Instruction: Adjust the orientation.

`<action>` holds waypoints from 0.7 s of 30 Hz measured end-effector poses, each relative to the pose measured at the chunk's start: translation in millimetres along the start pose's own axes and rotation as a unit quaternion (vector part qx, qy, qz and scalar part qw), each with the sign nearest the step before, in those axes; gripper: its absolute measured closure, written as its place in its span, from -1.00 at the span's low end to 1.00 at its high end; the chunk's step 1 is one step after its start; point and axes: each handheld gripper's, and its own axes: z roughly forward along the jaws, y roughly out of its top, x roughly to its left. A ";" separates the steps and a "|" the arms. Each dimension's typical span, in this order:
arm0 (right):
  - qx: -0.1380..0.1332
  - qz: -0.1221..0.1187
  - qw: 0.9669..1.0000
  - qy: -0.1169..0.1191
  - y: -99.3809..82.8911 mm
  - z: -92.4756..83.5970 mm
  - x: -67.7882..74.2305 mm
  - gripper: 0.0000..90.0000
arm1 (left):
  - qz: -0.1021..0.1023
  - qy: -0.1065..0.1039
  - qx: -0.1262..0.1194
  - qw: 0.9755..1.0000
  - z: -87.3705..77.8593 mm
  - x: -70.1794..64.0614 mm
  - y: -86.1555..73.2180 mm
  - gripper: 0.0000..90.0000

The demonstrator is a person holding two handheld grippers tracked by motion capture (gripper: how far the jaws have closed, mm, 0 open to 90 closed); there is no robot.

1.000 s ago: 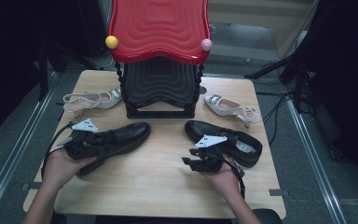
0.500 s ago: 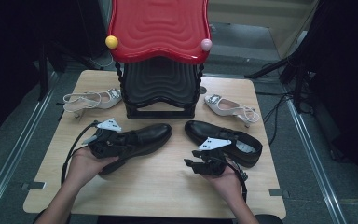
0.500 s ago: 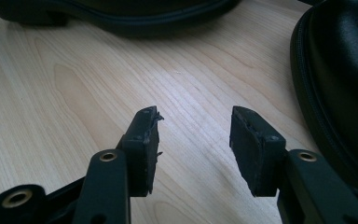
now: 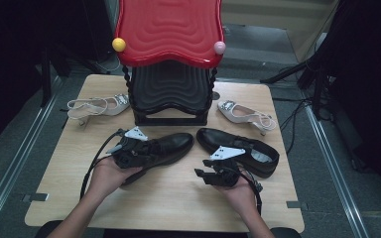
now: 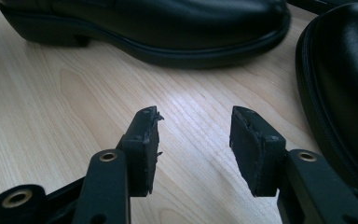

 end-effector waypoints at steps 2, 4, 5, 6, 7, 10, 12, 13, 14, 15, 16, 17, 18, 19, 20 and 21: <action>-0.002 0.000 1.000 0.001 0.6 -0.1 -0.5 0.17 | -0.014 -0.007 -0.002 1.000 2.7 -0.5 0.9 0.76; -0.004 0.001 1.000 0.001 1.5 0.3 -1.0 0.18 | -0.018 0.000 -0.002 1.000 4.3 -4.4 2.7 0.76; -0.004 0.002 1.000 0.004 2.5 1.0 -1.4 0.18 | -0.018 0.000 -0.001 1.000 5.4 -5.4 3.2 0.76; -0.005 0.002 1.000 0.004 3.2 1.6 -1.6 0.18 | -0.021 -0.001 -0.003 1.000 6.9 -6.7 3.4 0.76; -0.004 0.002 1.000 0.005 4.1 2.4 -1.6 0.18 | -0.023 0.000 -0.006 1.000 8.3 -7.8 2.6 0.76; -0.002 -0.004 1.000 0.009 6.3 4.9 -0.9 0.19 | -0.022 -0.003 -0.008 1.000 8.7 -7.8 -0.6 0.72; -0.003 -0.004 1.000 0.011 6.9 6.0 -0.6 0.19 | -0.018 -0.010 -0.005 1.000 8.7 -7.9 -1.5 0.62; -0.004 -0.004 1.000 0.012 7.4 6.7 -0.7 0.20 | -0.014 -0.018 -0.001 1.000 8.3 -8.0 -1.6 0.54; -0.004 -0.002 1.000 0.014 8.0 7.4 -0.4 0.20 | -0.014 -0.018 -0.002 1.000 6.9 -8.1 -1.7 0.44; -0.004 0.001 1.000 0.015 8.5 7.6 0.0 0.20 | -0.011 -0.016 -0.005 1.000 4.8 -7.8 -1.9 0.38; -0.004 0.001 1.000 0.016 8.8 7.7 0.3 0.21 | -0.010 -0.017 -0.002 1.000 2.4 -7.8 -1.9 0.33; -0.004 0.004 1.000 0.017 9.1 7.2 0.9 0.22 | -0.009 -0.019 -0.002 1.000 -1.6 -7.0 -2.0 0.30; -0.004 0.005 1.000 0.016 9.5 6.3 1.3 0.22 | -0.008 -0.020 0.000 1.000 -4.8 -6.1 -1.9 0.27; -0.006 0.004 1.000 0.015 9.9 5.8 1.4 0.23 | -0.006 -0.021 -0.002 1.000 -10.0 -5.4 -1.9 0.26; -0.006 0.005 1.000 0.014 10.5 5.0 1.7 0.23 | -0.001 -0.019 -0.001 1.000 -15.3 -5.0 -2.2 0.26; -0.006 0.006 1.000 0.013 11.2 4.1 2.3 0.23 | 0.000 -0.016 -0.001 1.000 -20.4 -4.6 -2.5 0.25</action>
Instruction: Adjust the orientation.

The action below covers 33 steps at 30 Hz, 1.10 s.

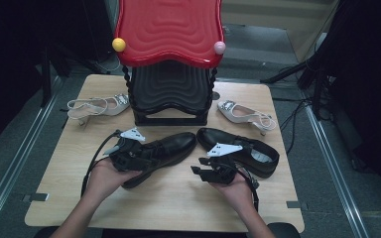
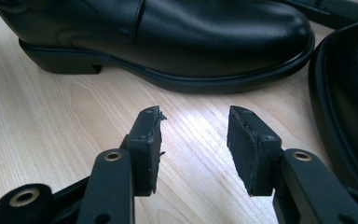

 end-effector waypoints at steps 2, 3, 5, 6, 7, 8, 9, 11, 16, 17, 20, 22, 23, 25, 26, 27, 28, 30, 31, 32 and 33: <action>-0.004 -0.002 1.000 -0.002 1.4 -1.2 1.5 0.24 | 0.005 0.004 -0.003 1.000 -11.4 2.2 -0.7 0.25; -0.005 -0.003 1.000 -0.004 2.0 -1.3 2.1 0.25 | 0.008 0.007 -0.005 1.000 -17.0 3.2 -1.2 0.25; -0.004 -0.005 1.000 -0.003 3.9 -1.2 4.5 0.26 | 0.015 0.014 -0.015 1.000 -27.3 6.3 -2.3 0.30; -0.004 -0.007 1.000 -0.006 5.1 -0.8 6.0 0.26 | 0.015 0.012 -0.020 1.000 -32.9 9.3 -2.5 0.36; -0.006 -0.009 1.000 -0.007 6.5 0.0 7.4 0.27 | 0.012 0.006 -0.024 1.000 -37.7 12.4 -2.7 0.44; -0.006 -0.010 1.000 -0.005 7.9 0.8 8.8 0.28 | 0.010 0.007 -0.029 1.000 -42.5 15.5 -2.9 0.48; -0.006 -0.011 1.000 -0.004 9.5 1.8 10.2 0.29 | 0.010 0.007 -0.031 0.999 -46.5 18.3 -3.4 0.57; -0.006 -0.014 1.000 -0.002 12.9 3.5 12.5 0.30 | 0.014 0.012 -0.029 0.999 -52.1 24.0 -4.0 0.66; 0.001 -0.022 1.000 0.002 25.0 6.1 15.8 0.35 | 0.002 0.012 -0.019 1.000 -52.4 49.8 -5.3 0.87; 0.002 -0.021 1.000 0.002 28.7 6.8 15.5 0.36 | -0.004 0.010 -0.012 1.000 -49.1 55.0 -5.4 0.88; -0.001 -0.015 1.000 0.008 38.5 11.3 13.3 0.44 | -0.011 0.016 -0.008 1.000 -35.8 67.2 -8.0 0.87; -0.001 -0.020 1.000 0.007 42.8 17.5 13.7 0.50 | -0.011 0.009 -0.007 1.000 -28.7 71.1 -9.9 0.90; 0.000 -0.020 1.000 0.006 43.6 21.6 14.2 0.54 | -0.010 -0.003 -0.020 1.000 -29.1 74.0 -11.8 0.91; 0.007 -0.017 1.000 0.011 42.7 31.2 14.7 0.61 | -0.017 0.000 -0.021 1.000 -29.2 79.0 -14.9 0.92; 0.011 -0.014 1.000 0.013 41.7 34.6 15.3 0.68 | -0.019 0.005 -0.016 1.000 -28.4 82.9 -17.8 0.92; 0.016 -0.014 1.000 0.015 39.9 39.6 16.3 0.73 | -0.022 0.008 -0.012 1.000 -27.0 85.4 -20.4 0.92; 0.017 -0.011 1.000 0.017 38.4 42.6 17.4 0.83 | -0.024 0.013 -0.010 1.000 -25.3 87.9 -23.0 0.92; 0.008 -0.009 1.000 0.024 35.7 46.4 19.9 0.95 | -0.027 0.008 -0.007 1.000 -20.1 92.3 -27.3 0.92; 0.005 -0.006 1.000 0.027 34.8 47.8 21.3 0.99 | -0.026 0.005 -0.006 1.000 -17.1 93.6 -28.7 0.92; 0.005 -0.004 1.000 0.029 34.4 49.4 22.6 1.00 | -0.023 0.003 -0.004 1.000 -14.7 94.4 -29.6 0.92; 0.005 -0.003 1.000 0.030 34.2 50.7 23.6 1.00 | -0.021 0.006 -0.001 1.000 -10.7 95.2 -30.5 0.92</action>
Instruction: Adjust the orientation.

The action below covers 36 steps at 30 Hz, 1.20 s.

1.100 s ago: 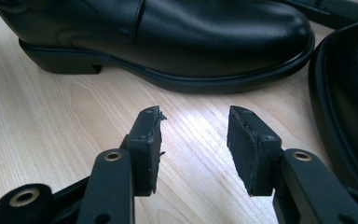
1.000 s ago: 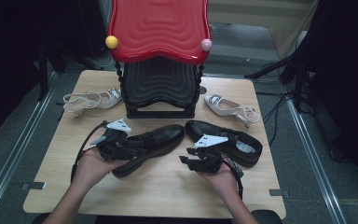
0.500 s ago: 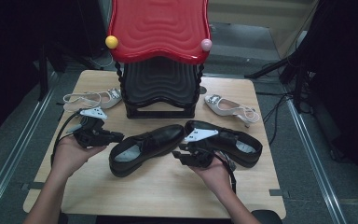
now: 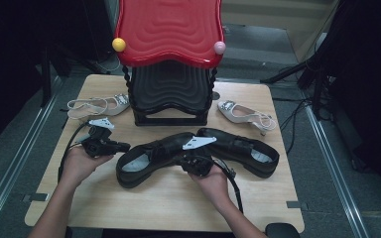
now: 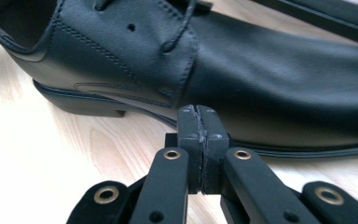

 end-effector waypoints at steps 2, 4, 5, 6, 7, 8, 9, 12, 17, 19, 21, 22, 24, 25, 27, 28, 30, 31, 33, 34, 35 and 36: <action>0.003 0.002 1.000 0.002 -0.5 2.8 2.8 1.00 | 0.004 -0.002 0.004 1.000 4.7 -0.3 -0.5 0.92; 0.004 -0.001 1.000 0.002 -1.4 5.5 5.1 1.00 | 0.005 -0.011 0.008 1.000 10.0 -1.1 -0.1 0.92; 0.006 -0.001 1.000 0.002 -1.7 6.6 6.0 1.00 | 0.005 -0.008 0.010 1.000 12.2 -1.9 0.1 0.93; 0.008 -0.004 1.000 0.002 -2.0 7.8 6.7 1.00 | 0.006 -0.010 0.010 1.000 14.2 -1.5 0.0 0.94; 0.010 -0.005 1.000 0.001 -2.2 9.2 7.1 1.00 | 0.004 -0.013 0.012 1.000 15.8 -1.4 -0.1 0.95; 0.011 -0.003 1.000 0.000 -2.2 10.0 7.6 1.00 | 0.004 -0.014 0.011 1.000 16.8 -1.7 -0.2 0.96; 0.010 -0.003 1.000 0.000 -2.1 10.2 7.4 1.00 | 0.003 -0.017 0.011 1.000 16.9 -1.8 -0.2 0.99; 0.012 -0.004 1.000 0.001 -1.7 10.2 6.7 1.00 | -0.002 -0.018 0.011 1.000 17.0 -2.2 -0.1 1.00; 0.013 0.000 1.000 0.002 -0.7 8.7 6.2 1.00 | -0.011 -0.019 0.008 1.000 16.7 -3.4 -0.8 1.00; 0.014 0.007 1.000 0.006 -0.4 8.5 4.7 1.00 | -0.008 -0.018 0.007 1.000 16.5 -4.7 -0.6 1.00; 0.014 0.012 1.000 0.010 -0.8 8.5 3.1 1.00 | -0.005 -0.017 0.008 1.000 16.3 -5.8 -0.6 1.00; 0.014 0.013 1.000 0.010 -0.7 8.4 2.9 1.00 | -0.004 -0.019 0.008 1.000 16.5 -6.3 -0.9 1.00; 0.015 0.012 1.000 0.008 -0.5 8.0 2.7 1.00 | -0.003 -0.021 0.010 1.000 16.6 -7.1 -1.0 1.00; 0.015 0.013 1.000 0.008 -0.5 8.0 2.3 1.00 | 0.000 -0.021 0.011 1.000 16.4 -7.3 -1.0 1.00; 0.016 0.014 1.000 0.008 -0.5 7.8 1.6 1.00 | 0.000 -0.022 0.011 1.000 16.7 -8.7 -1.1 1.00; 0.016 0.014 1.000 0.007 -0.4 7.6 1.1 1.00 | 0.001 -0.023 0.012 1.000 16.7 -9.1 -1.2 1.00; 0.016 0.014 1.000 0.005 -0.4 7.1 0.2 1.00 | 0.003 -0.028 0.014 1.000 17.1 -10.7 -1.5 1.00; 0.016 0.015 1.000 0.004 -0.3 6.8 -0.2 1.00 | 0.006 -0.030 0.015 0.999 17.6 -11.9 -1.8 1.00; 0.017 0.019 1.000 0.003 -0.3 5.9 -1.7 1.00 | 0.009 -0.032 0.017 0.999 18.2 -14.5 -2.0 1.00; 0.017 0.023 1.000 0.002 -0.4 5.3 -2.6 1.00 | 0.010 -0.033 0.017 0.999 18.8 -15.6 -2.1 1.00; 0.018 0.025 1.000 0.002 -0.5 4.9 -3.1 1.00 | 0.010 -0.035 0.018 0.999 19.4 -16.7 -2.0 1.00; 0.017 0.025 1.000 0.002 -0.6 4.6 -3.9 1.00 | 0.008 -0.039 0.017 0.999 21.0 -18.5 -2.0 1.00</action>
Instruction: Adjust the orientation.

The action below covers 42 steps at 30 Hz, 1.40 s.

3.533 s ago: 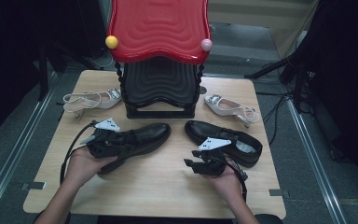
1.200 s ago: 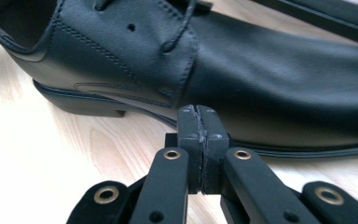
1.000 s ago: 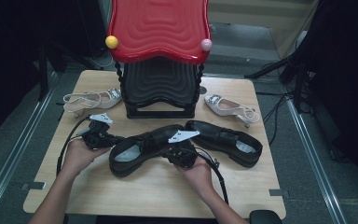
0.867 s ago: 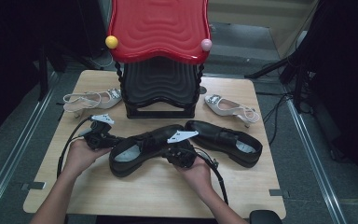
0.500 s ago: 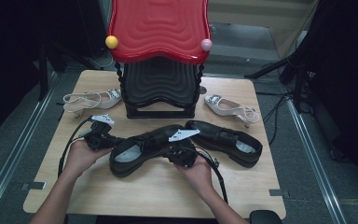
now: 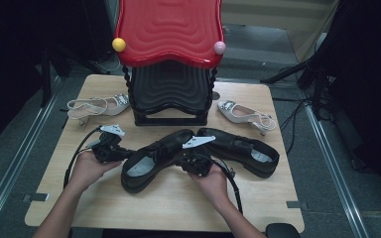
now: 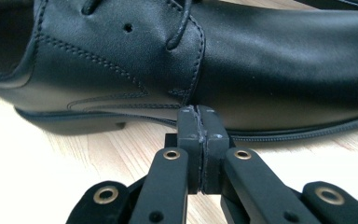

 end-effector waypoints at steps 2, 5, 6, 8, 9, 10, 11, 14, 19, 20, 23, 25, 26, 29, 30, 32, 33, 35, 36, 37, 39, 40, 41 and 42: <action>0.001 0.003 1.000 -0.003 0.0 -1.2 -1.3 1.00 | 0.004 -0.007 0.004 1.000 2.2 -2.6 0.3 1.00; 0.002 0.011 1.000 -0.007 -0.6 -4.2 -5.9 1.00 | 0.014 -0.009 0.008 1.000 5.1 -8.6 1.1 1.00; 0.001 0.013 1.000 -0.006 -0.8 -4.8 -7.3 1.00 | 0.015 -0.009 0.009 1.000 5.6 -10.2 1.4 1.00; 0.002 0.019 1.000 -0.002 -1.5 -5.9 -9.6 1.00 | 0.014 -0.007 0.008 1.000 6.6 -11.9 1.7 1.00; 0.002 0.019 1.000 -0.002 -1.6 -6.3 -10.1 1.00 | 0.013 -0.010 0.008 1.000 7.1 -12.2 1.7 1.00; 0.002 0.019 1.000 -0.003 -1.7 -6.7 -10.2 1.00 | 0.012 -0.013 0.008 1.000 7.7 -12.9 1.5 1.00; 0.003 0.018 1.000 -0.005 -1.7 -7.2 -10.2 1.00 | 0.009 -0.017 0.007 1.000 8.4 -13.8 1.3 1.00; 0.004 0.016 1.000 -0.013 -1.7 -8.9 -11.9 1.00 | 0.017 -0.026 0.012 0.999 10.7 -17.7 1.8 1.00; 0.004 0.027 0.999 -0.020 -2.9 -13.7 -18.8 1.00 | 0.029 -0.032 0.015 0.999 17.3 -29.3 4.1 1.00; 0.005 0.028 0.999 -0.022 -3.1 -14.6 -19.9 1.00 | 0.030 -0.032 0.014 0.999 18.5 -30.7 4.3 1.00; 0.004 0.033 0.999 -0.027 -3.5 -16.8 -23.1 1.00 | 0.032 -0.040 0.012 0.999 23.2 -36.6 5.2 1.00; 0.005 0.037 0.999 -0.030 -3.8 -18.6 -25.9 1.00 | 0.033 -0.045 0.013 0.998 26.4 -40.8 6.0 1.00; 0.006 0.038 0.999 -0.032 -3.8 -19.4 -27.0 1.00 | 0.033 -0.049 0.012 0.998 28.3 -42.9 6.2 1.00; -0.002 0.045 0.999 -0.030 -3.4 -23.5 -30.4 1.00 | 0.032 -0.059 0.006 0.998 34.7 -49.7 7.0 1.00; -0.003 0.047 0.998 -0.031 -3.2 -24.9 -30.9 1.00 | 0.034 -0.059 0.006 0.998 36.6 -52.4 7.7 1.00; -0.006 0.050 0.998 -0.032 -3.3 -26.4 -31.9 1.00 | 0.037 -0.055 0.004 0.998 39.4 -57.0 8.7 1.00; -0.007 0.050 0.998 -0.033 -3.4 -26.7 -32.1 1.00 | 0.037 -0.056 0.003 0.998 41.0 -58.8 9.0 1.00; -0.008 0.052 0.998 -0.035 -3.6 -27.2 -32.8 1.00 | 0.033 -0.057 0.000 0.998 41.8 -59.9 8.8 1.00; -0.007 0.052 0.998 -0.034 -3.7 -27.5 -33.3 1.00 | 0.029 -0.058 -0.001 0.998 41.9 -59.9 8.6 1.00; -0.007 0.052 0.998 -0.034 -3.7 -27.6 -33.4 1.00 | 0.026 -0.061 -0.002 0.998 42.3 -59.6 8.4 1.00; -0.006 0.052 0.998 -0.035 -3.4 -27.8 -33.5 1.00 | 0.024 -0.064 -0.004 0.998 43.2 -60.3 8.2 1.00; -0.005 0.051 0.998 -0.037 -3.1 -28.1 -33.6 1.00 | 0.024 -0.067 -0.004 0.997 44.4 -61.4 8.2 1.00; -0.004 0.052 0.998 -0.037 -2.8 -28.6 -33.7 1.00 | 0.023 -0.070 -0.004 0.997 45.7 -62.5 8.4 1.00; -0.004 0.052 0.998 -0.040 -2.6 -29.4 -33.9 1.00 | 0.023 -0.072 -0.005 0.997 47.4 -64.2 8.6 1.00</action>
